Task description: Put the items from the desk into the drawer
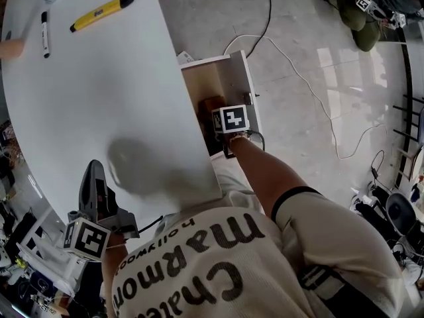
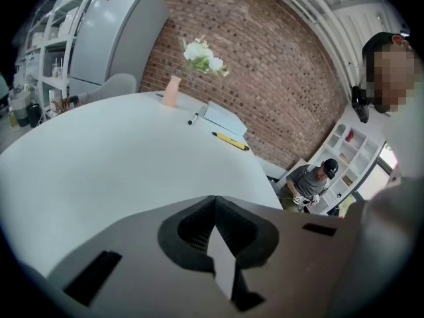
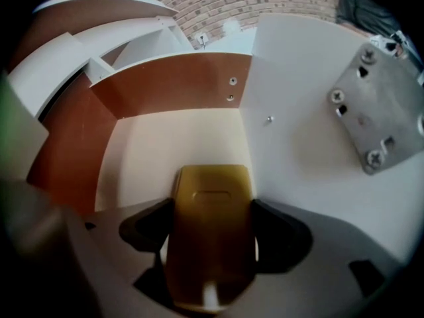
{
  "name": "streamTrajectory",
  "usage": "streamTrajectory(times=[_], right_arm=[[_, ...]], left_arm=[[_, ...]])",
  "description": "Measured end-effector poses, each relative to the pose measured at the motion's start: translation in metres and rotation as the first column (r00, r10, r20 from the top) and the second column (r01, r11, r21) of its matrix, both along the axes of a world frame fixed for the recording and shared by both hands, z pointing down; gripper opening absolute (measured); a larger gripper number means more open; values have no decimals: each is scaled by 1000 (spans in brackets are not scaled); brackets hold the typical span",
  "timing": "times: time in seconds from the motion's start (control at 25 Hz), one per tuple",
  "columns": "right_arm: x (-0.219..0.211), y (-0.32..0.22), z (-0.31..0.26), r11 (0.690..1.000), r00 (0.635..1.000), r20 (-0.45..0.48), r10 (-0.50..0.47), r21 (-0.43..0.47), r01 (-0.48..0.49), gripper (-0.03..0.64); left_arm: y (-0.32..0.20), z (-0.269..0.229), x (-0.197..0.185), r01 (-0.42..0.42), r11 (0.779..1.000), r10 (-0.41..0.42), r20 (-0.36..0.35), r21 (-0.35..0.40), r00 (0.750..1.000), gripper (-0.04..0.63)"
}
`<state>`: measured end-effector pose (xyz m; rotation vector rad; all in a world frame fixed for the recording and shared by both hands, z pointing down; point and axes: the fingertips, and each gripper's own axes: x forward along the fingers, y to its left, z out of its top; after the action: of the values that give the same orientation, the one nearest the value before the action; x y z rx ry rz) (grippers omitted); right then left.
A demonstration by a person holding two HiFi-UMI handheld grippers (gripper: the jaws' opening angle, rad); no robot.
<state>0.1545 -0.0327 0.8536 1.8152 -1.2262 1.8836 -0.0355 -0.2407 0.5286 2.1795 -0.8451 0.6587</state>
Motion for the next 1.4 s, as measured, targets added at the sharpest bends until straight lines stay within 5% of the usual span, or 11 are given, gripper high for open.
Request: streamTrajectory(times=[0.52,1.0,1.24,1.4], right_arm=[[-3,-5,1,999,1000,4,-25,41,25,388],[-4,-3,5,996,996,-11,-85,2,85,383],[-4,1,-33,998,998,48,-51,-25,52,377],[10,3,-89,998,998,55,3,58,-6,376]], left_arm=[[30,-22,-34,109,992,-109,5,59,994,0],[70,-60,-94,263,955,-267,11,135,964,0],[85,-78,-99,311,942,-306,-62,125,950,0],[95,-111,-98,308,941,-289,-138,144,947,0]])
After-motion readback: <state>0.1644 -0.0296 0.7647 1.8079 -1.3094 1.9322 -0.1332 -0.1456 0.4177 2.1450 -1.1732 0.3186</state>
